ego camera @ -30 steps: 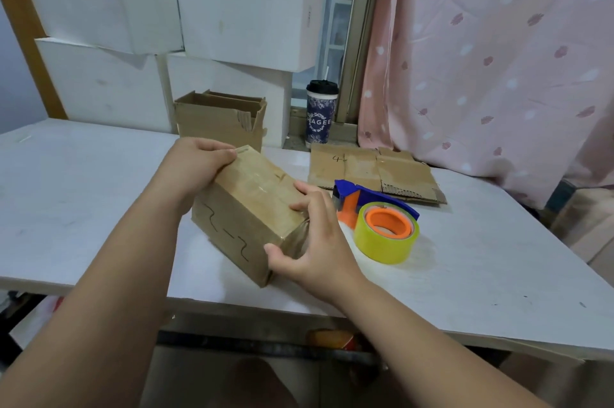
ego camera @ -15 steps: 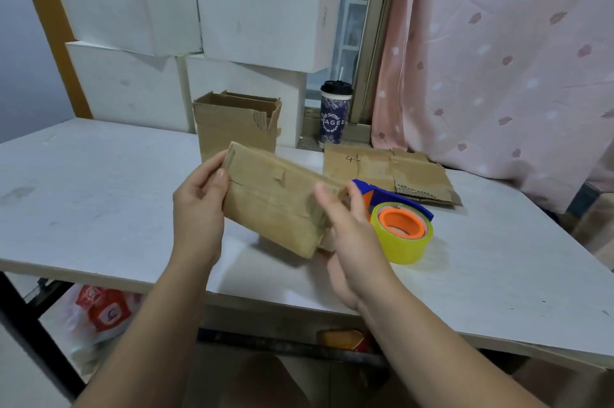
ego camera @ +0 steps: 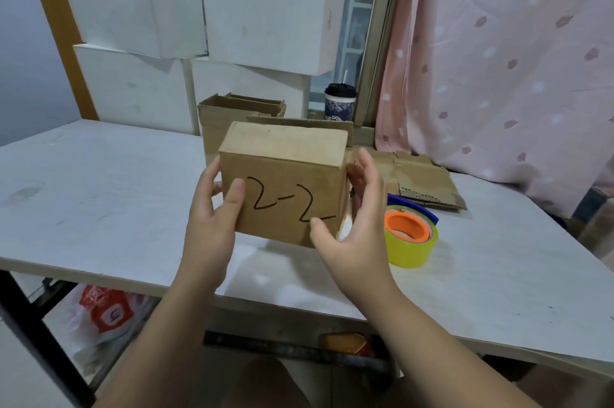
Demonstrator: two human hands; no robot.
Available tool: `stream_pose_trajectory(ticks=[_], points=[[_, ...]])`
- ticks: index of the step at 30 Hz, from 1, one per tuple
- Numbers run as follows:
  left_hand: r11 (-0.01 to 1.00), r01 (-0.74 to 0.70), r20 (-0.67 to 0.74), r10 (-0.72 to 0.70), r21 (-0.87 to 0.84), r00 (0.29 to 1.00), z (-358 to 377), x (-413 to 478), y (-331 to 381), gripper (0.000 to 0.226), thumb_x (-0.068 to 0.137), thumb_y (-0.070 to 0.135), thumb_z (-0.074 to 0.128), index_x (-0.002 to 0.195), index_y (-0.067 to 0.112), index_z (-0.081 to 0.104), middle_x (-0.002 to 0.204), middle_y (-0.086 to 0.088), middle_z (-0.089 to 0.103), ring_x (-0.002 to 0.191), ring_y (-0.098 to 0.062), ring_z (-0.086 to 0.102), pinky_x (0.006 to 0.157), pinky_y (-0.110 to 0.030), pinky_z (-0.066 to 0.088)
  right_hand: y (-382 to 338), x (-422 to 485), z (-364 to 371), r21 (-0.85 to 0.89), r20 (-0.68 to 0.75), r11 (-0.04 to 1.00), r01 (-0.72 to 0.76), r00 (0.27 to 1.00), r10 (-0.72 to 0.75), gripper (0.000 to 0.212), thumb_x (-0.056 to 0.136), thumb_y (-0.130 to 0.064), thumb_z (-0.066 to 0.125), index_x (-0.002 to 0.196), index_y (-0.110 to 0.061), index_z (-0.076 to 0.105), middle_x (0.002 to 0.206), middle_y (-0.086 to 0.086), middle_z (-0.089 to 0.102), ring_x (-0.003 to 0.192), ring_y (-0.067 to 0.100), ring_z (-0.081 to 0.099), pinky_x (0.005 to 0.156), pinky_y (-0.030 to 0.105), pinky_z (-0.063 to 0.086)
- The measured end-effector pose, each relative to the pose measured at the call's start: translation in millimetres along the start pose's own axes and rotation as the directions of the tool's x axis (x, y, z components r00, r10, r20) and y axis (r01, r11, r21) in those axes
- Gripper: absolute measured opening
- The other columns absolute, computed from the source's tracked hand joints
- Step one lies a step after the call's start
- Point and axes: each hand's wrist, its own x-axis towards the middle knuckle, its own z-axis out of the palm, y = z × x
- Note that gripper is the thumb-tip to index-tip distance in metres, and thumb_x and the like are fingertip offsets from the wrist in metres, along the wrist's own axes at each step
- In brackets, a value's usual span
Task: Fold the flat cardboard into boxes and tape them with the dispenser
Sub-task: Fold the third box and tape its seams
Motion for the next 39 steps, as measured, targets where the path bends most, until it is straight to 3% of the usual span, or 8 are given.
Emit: stream_pose_trajectory(ticks=[5, 9, 12, 16, 21, 25, 30, 39], points=[[0.999, 0.014, 0.105, -0.017, 0.034, 0.994, -6.3, 1.9, -0.6, 0.048, 0.077, 0.068, 0.041, 0.125, 0.068, 0.032, 0.135, 0.011, 0.046, 0.116, 0.0, 0.05, 0.092, -0.027, 0.046, 12.1, 12.6, -5.5, -0.042, 0.004, 0.985, -0.168, 0.986, 0.168, 0.048, 0.081, -0.034, 0.069, 0.123, -0.04, 0.045, 0.125, -0.016, 0.036, 0.122, -0.003, 0.041, 0.104, 0.015, 0.035], [0.981, 0.03, 0.204, -0.07, 0.194, 0.976, -19.0, 13.4, 4.8, 0.048, 0.075, 0.069, 0.038, 0.122, 0.07, 0.029, 0.113, 0.032, 0.052, 0.097, 0.021, 0.05, 0.071, -0.009, 0.037, 20.3, 24.9, -12.5, -0.126, 0.174, 0.965, -0.23, 0.953, 0.25, 0.031, 0.09, -0.021, 0.063, 0.116, -0.037, 0.056, 0.125, -0.013, 0.036, 0.122, 0.002, 0.039, 0.105, 0.018, 0.032], [0.975, 0.006, 0.203, -0.053, 0.223, 0.978, -29.1, 21.2, 8.7, 0.034, 0.076, 0.069, 0.034, 0.109, 0.064, 0.043, 0.101, 0.035, 0.06, 0.1, 0.019, 0.052, 0.078, -0.018, 0.041, 26.3, 30.7, -15.7, -0.402, 0.313, 0.907, -0.124, 0.913, 0.263, 0.035, 0.092, -0.009, 0.057, 0.125, -0.021, 0.058, 0.132, -0.008, 0.035, 0.128, 0.012, 0.034, 0.106, 0.026, 0.032], [0.985, 0.169, 0.17, -0.173, 0.038, 0.97, -29.7, 35.7, 25.9, 0.063, 0.076, 0.072, 0.028, 0.088, 0.026, 0.069, 0.115, 0.003, 0.065, 0.113, -0.021, 0.057, 0.098, -0.041, 0.044, 22.1, 43.8, -15.6, -0.624, 0.477, 0.765, 0.158, 0.852, 0.213, 0.065, 0.088, -0.005, 0.054, 0.135, -0.049, 0.044, 0.127, -0.008, 0.032, 0.12, 0.008, 0.021, 0.095, 0.023, 0.027], [0.9, 0.16, 0.209, -0.261, 0.406, 0.943, -24.0, 59.2, 46.1, 0.048, 0.095, 0.05, 0.044, 0.067, 0.022, 0.07, 0.094, 0.004, 0.067, 0.1, -0.02, 0.059, 0.088, -0.036, 0.048, 14.8, 61.9, -13.4, -0.704, 0.558, 0.653, 0.279, 0.786, 0.266, 0.066, 0.085, -0.013, 0.062, 0.131, -0.051, 0.037, 0.11, -0.007, 0.021, 0.096, 0.011, 0.034, 0.067, 0.021, 0.034], [0.76, -0.029, 0.329, -0.247, 0.649, 0.912, -17.2, 70.3, 47.7, 0.033, 0.094, 0.021, 0.049, 0.083, 0.045, 0.069, 0.098, 0.023, 0.054, 0.099, -0.003, 0.049, 0.073, -0.015, 0.034, 13.1, 65.3, -11.5, -0.712, 0.493, 0.651, 0.265, 0.848, 0.194, 0.061, 0.082, -0.01, 0.066, 0.123, -0.041, 0.032, 0.103, -0.002, 0.029, 0.073, 0.013, 0.045, 0.052, 0.026, 0.034], [0.575, -0.209, 0.429, -0.279, 0.791, 0.859, -18.0, 68.9, 49.2, 0.026, 0.099, 0.035, 0.04, 0.098, 0.045, 0.064, 0.092, 0.029, 0.052, 0.093, -0.005, 0.048, 0.067, -0.009, 0.029, 20.7, 63.1, -9.6, -0.597, 0.336, 0.793, 0.123, 0.935, 0.108, 0.051, 0.076, -0.004, 0.069, 0.1, -0.026, 0.03, 0.078, -0.001, 0.048, 0.064, 0.014, 0.042, 0.053, 0.03, 0.038], [0.752, -0.123, 0.251, -0.058, 0.647, 0.966, -30.9, 76.3, 23.7, 0.064, 0.063, 0.083, 0.039, 0.111, 0.042, 0.032, 0.095, 0.003, 0.06, 0.087, -0.013, 0.058, 0.068, -0.028, 0.04, 52.2, 57.0, 13.7, -0.235, -0.001, 0.962, -0.141, 0.989, 0.145, 0.059, 0.077, -0.013, 0.074, 0.119, -0.03, 0.038, 0.076, -0.014, 0.049, 0.071, -0.009, 0.051, 0.058, 0.01, 0.036]])
